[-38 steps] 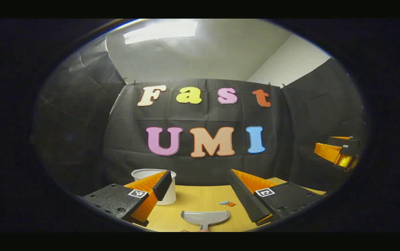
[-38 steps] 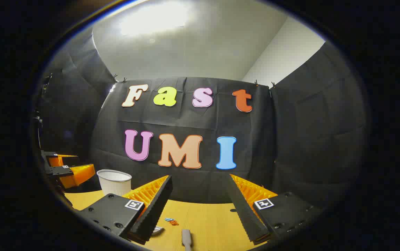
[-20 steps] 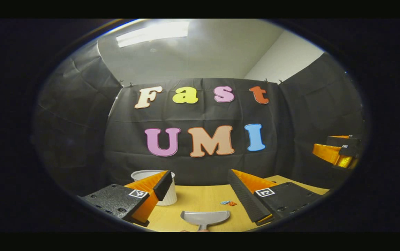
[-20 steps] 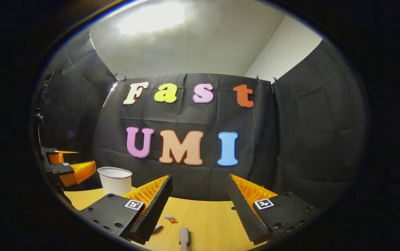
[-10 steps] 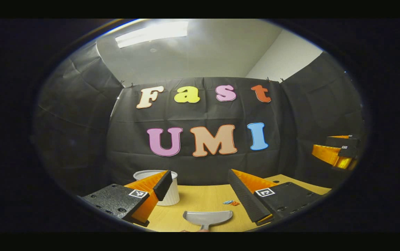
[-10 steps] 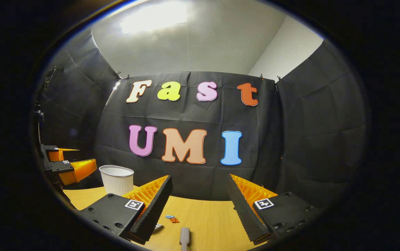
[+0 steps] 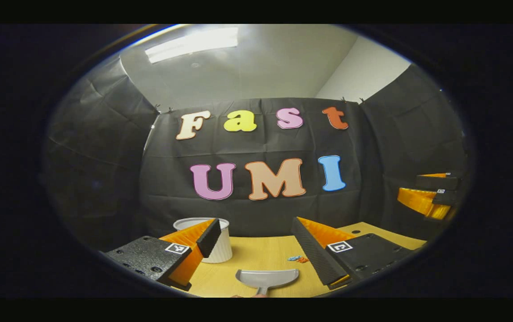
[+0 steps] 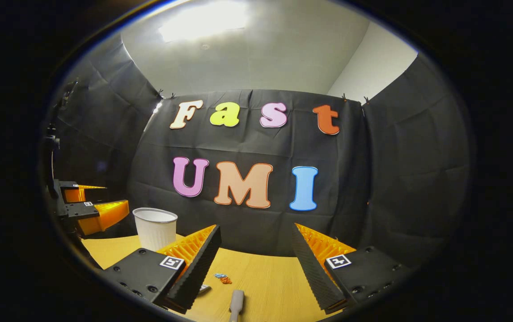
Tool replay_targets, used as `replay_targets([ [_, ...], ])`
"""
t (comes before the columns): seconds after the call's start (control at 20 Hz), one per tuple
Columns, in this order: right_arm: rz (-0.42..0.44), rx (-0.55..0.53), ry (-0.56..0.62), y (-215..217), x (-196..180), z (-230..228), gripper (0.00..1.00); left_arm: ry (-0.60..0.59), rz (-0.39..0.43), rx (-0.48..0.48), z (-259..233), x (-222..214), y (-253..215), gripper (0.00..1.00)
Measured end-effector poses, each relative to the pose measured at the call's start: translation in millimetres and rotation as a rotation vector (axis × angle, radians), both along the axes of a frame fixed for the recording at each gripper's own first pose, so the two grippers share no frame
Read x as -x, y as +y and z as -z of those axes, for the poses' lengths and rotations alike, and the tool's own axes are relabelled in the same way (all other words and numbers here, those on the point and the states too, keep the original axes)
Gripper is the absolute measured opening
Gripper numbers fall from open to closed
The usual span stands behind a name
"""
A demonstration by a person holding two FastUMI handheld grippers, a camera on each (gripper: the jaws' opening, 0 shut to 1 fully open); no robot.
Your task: Pick up the small broom and dustpan from the desktop, sweep the trash into the dustpan with the broom, and then empty the trash into the garbage bin.
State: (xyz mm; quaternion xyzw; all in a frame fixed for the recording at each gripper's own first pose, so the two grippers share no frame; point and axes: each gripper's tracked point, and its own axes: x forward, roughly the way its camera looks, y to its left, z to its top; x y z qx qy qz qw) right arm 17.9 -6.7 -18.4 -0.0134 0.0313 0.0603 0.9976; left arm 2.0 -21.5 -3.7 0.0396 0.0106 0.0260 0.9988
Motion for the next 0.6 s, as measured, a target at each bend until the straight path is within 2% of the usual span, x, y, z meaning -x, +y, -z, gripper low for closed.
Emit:
replay_targets([
  [0.1,-0.021,0.004,0.013,0,-1,3,0.99,0.005,-0.005,-0.004,2,0,-4,0.99],
  [0.2,-0.056,0.010,0.048,4,-3,13,0.99,0.016,-0.014,-0.007,7,2,-6,0.95],
  [0.35,-0.095,0.025,0.078,9,-5,27,0.99,0.024,-0.044,-0.033,13,7,1,0.99],
  [0.6,-0.164,0.072,0.209,31,-10,71,0.99,0.149,-0.033,-0.029,57,2,5,0.99],
])
